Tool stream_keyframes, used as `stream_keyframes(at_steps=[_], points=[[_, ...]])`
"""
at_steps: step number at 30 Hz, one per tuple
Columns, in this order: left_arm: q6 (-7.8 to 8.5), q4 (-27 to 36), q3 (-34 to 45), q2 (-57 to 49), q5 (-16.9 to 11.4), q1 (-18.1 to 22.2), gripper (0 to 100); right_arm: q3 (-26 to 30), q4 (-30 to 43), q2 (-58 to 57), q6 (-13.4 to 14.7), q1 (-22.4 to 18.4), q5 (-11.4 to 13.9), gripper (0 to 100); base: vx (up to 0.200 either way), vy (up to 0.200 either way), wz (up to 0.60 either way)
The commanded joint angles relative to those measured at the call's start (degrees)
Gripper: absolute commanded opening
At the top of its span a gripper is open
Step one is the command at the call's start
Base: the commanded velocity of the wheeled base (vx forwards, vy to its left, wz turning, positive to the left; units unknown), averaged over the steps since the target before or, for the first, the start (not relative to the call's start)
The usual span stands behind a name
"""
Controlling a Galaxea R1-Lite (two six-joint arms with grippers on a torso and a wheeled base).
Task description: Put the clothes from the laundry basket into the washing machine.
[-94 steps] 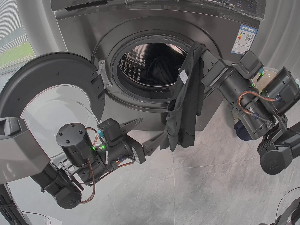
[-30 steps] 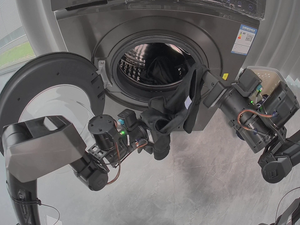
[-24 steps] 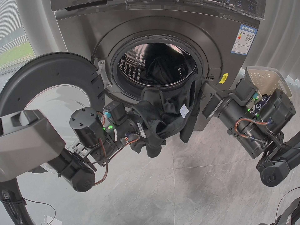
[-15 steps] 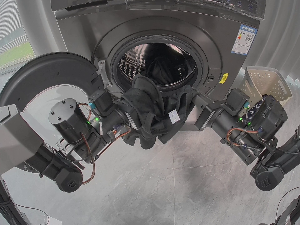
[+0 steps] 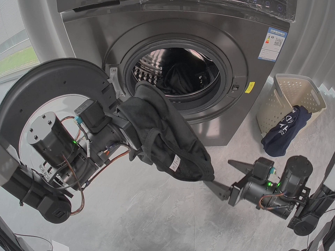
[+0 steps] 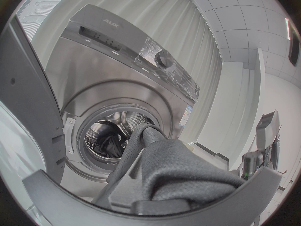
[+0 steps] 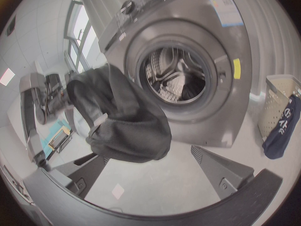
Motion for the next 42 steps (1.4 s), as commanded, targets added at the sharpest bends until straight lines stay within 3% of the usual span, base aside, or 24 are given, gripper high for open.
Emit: stream_keyframes(at_steps=[1, 13, 18, 22, 27, 42], points=[[-0.91, 0.0, 2.8, -5.3, 0.2, 0.5, 0, 7.8, -1.5, 4.7, -0.6, 0.9, 0.9, 100, 0.0, 0.0, 0.0], [-0.21, -0.2, 9.5, -5.9, -0.2, 0.3, 0, 8.5, -1.6, 2.9, -0.2, -1.0, 0.4, 100, 0.0, 0.0, 0.0], [-0.12, -0.1, 10.5, -5.8, -0.1, 0.2, 0, 6.6, -1.6, 3.2, 0.2, -3.2, -1.3, 100, 0.0, 0.0, 0.0], [2.25, 0.2, 13.3, -5.4, -0.7, -1.1, 0, 5.7, -1.6, 3.2, 0.1, -4.9, -1.6, 100, 0.0, 0.0, 0.0], [3.75, -0.1, 13.8, -3.9, -1.0, -1.6, 0, 5.2, -1.6, 2.9, 0.2, -5.2, -1.8, 100, 0.2, 0.0, 0.0], [3.57, -0.2, 14.0, -1.8, -1.2, -4.3, 0, 5.3, -1.5, 1.9, 0.2, -4.6, -1.8, 100, 0.2, 0.0, 0.0]])
